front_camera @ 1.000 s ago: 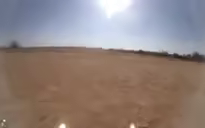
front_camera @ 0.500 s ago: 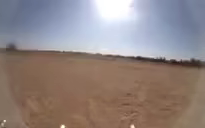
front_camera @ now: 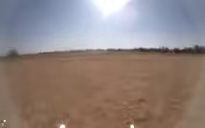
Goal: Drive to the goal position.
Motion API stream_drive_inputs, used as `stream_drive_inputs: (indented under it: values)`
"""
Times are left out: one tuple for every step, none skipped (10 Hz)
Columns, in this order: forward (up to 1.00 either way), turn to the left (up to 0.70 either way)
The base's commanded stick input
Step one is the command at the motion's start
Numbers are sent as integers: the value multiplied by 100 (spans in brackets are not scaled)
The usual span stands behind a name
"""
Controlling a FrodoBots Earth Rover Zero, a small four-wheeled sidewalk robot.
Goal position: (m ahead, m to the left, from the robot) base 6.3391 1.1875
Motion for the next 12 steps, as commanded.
stream_drive_inputs:
  values:
    - [100,0]
    - [100,0]
    - [100,0]
    - [100,0]
    - [100,0]
    - [100,0]
    - [100,0]
    - [100,0]
    - [100,0]
    - [100,0]
    - [100,0]
    - [100,0]
